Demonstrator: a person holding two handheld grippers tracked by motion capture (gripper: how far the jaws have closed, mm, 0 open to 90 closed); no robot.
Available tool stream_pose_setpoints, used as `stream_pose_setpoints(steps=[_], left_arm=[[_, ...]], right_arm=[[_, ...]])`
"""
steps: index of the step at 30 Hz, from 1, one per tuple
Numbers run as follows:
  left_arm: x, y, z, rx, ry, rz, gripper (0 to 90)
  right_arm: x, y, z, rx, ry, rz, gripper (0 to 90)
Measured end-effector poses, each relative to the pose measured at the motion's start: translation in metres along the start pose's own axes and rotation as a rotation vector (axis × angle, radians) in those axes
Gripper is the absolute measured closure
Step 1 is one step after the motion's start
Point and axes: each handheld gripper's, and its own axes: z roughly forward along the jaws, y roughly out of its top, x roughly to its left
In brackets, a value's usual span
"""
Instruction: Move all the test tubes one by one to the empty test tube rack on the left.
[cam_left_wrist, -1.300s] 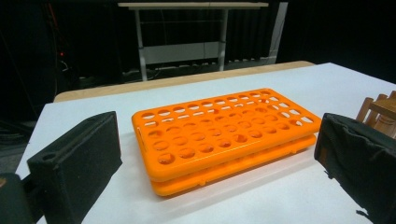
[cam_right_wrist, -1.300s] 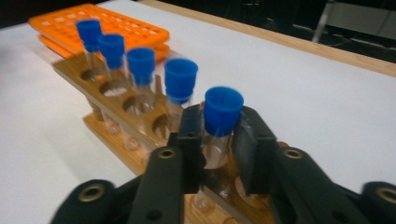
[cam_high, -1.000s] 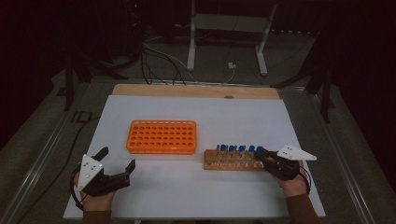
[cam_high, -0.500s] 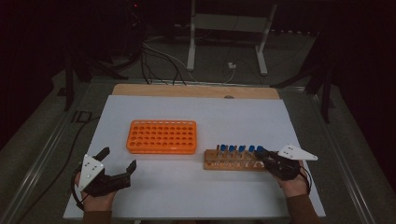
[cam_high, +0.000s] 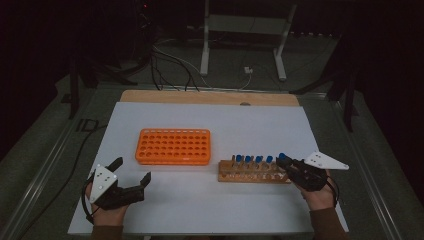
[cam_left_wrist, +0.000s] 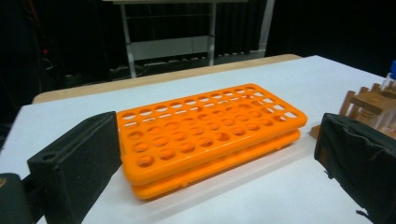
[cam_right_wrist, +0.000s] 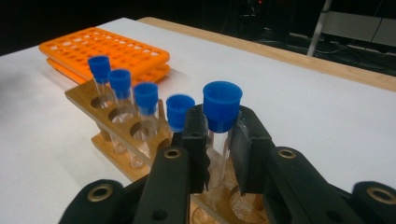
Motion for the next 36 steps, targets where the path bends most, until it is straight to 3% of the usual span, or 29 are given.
stream_pose_setpoints(steps=[9, 14, 21, 28, 36], left_arm=[[-0.015, 0.014, 0.011, -0.011, -0.076, 0.031, 1.2], [-0.022, 0.02, 0.017, -0.021, -0.096, 0.045, 1.4], [-0.038, 0.032, 0.032, 0.017, -0.161, 0.016, 3.2], [-0.067, 0.042, 0.056, 0.018, -0.247, 0.029, 2.9], [-0.093, 0.047, 0.077, 0.027, -0.309, 0.044, 3.0]], right_arm=[[0.001, 0.019, -0.01, -0.022, 0.01, -0.015, 77.6], [0.001, 0.032, -0.018, -0.052, 0.028, -0.011, 77.6], [0.01, 0.042, -0.025, -0.063, 0.065, -0.034, 77.6], [0.019, 0.041, -0.019, -0.048, 0.128, -0.026, 77.6], [0.034, 0.04, -0.003, -0.038, 0.182, -0.031, 77.5]])
